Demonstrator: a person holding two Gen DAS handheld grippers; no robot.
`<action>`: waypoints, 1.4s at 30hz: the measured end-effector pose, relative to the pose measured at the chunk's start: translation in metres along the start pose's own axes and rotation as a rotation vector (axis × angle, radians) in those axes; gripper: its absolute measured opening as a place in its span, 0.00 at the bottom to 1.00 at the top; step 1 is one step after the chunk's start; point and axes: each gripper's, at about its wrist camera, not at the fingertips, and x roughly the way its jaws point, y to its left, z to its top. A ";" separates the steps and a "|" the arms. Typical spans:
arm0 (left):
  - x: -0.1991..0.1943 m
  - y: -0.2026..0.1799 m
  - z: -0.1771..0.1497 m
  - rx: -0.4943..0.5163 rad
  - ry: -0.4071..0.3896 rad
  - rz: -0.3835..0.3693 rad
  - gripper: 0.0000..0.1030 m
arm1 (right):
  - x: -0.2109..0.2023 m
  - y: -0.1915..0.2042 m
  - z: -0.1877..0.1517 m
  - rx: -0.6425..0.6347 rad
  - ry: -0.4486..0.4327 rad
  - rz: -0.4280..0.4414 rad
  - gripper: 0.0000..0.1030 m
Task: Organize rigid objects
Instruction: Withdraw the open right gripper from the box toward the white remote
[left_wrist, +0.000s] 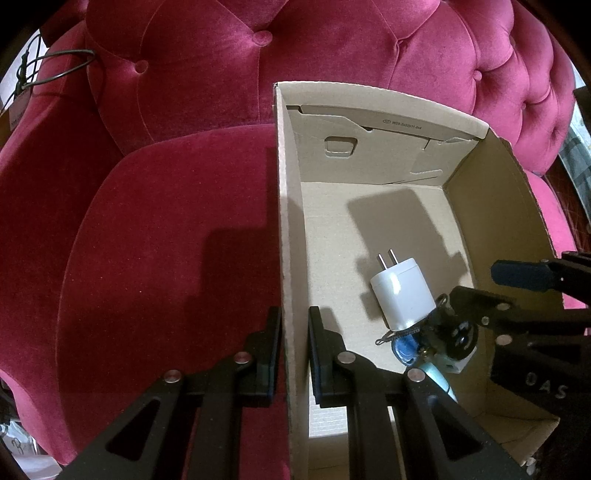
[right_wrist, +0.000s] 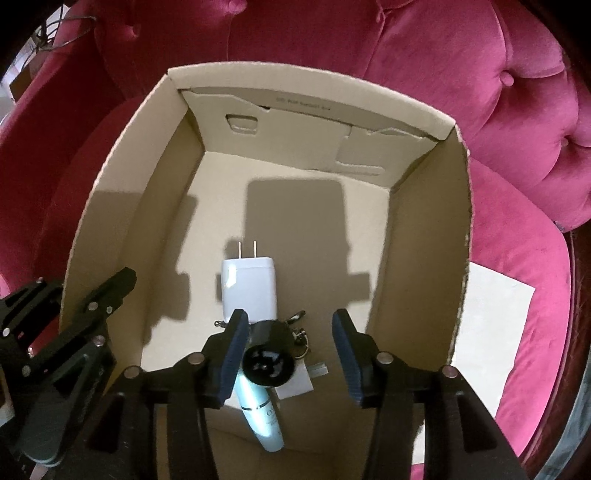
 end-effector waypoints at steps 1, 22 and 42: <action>0.000 0.000 0.000 0.000 0.000 0.000 0.14 | -0.003 -0.001 0.000 -0.003 -0.005 -0.001 0.49; 0.000 0.001 0.000 -0.001 0.000 0.001 0.14 | -0.075 -0.040 0.004 0.014 -0.135 -0.020 0.87; 0.000 0.001 0.001 0.004 0.000 0.008 0.14 | -0.084 -0.123 -0.019 0.073 -0.215 -0.046 0.98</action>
